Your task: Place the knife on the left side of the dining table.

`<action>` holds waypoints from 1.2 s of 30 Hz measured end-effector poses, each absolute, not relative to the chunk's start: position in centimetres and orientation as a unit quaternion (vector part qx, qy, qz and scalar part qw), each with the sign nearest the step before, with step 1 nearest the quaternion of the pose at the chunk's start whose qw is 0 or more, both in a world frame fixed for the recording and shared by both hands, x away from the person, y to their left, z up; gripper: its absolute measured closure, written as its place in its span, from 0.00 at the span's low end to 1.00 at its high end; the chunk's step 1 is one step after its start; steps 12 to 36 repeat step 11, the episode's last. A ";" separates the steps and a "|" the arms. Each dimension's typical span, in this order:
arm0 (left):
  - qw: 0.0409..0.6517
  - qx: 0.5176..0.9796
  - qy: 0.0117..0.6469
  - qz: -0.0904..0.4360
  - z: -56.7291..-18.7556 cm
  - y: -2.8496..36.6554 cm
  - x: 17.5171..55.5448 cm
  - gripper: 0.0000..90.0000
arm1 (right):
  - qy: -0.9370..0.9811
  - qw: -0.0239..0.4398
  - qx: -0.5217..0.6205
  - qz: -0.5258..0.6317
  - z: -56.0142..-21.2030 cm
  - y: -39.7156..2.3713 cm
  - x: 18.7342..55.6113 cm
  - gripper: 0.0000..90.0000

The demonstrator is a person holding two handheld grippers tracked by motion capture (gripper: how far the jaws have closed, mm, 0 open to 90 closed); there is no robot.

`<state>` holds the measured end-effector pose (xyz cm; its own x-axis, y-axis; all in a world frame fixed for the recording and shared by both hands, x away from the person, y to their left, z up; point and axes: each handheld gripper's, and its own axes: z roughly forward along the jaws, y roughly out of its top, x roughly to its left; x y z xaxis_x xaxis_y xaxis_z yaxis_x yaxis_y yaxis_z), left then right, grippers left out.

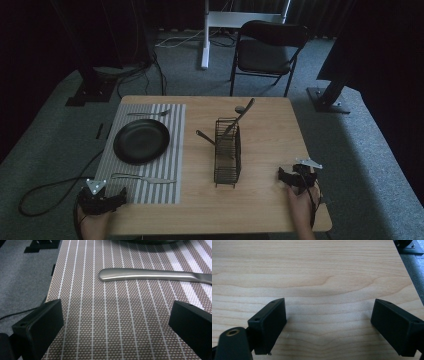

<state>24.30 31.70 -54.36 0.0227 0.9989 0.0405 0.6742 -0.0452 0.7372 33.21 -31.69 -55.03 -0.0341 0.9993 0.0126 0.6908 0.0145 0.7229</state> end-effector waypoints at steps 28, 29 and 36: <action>0.262 0.659 0.634 0.309 -54.2 31.6 24.1 0.00 | 0.659 0.269 0.641 0.287 -55.0 -31.7 33.2 0.13; 0.262 0.659 0.634 0.309 -54.2 31.6 24.1 0.00 | 0.659 0.269 0.641 0.287 -55.0 -31.7 33.2 0.13; 0.262 0.659 0.634 0.309 -54.2 31.6 24.1 0.00 | 0.659 0.269 0.641 0.287 -55.0 -31.7 33.2 0.13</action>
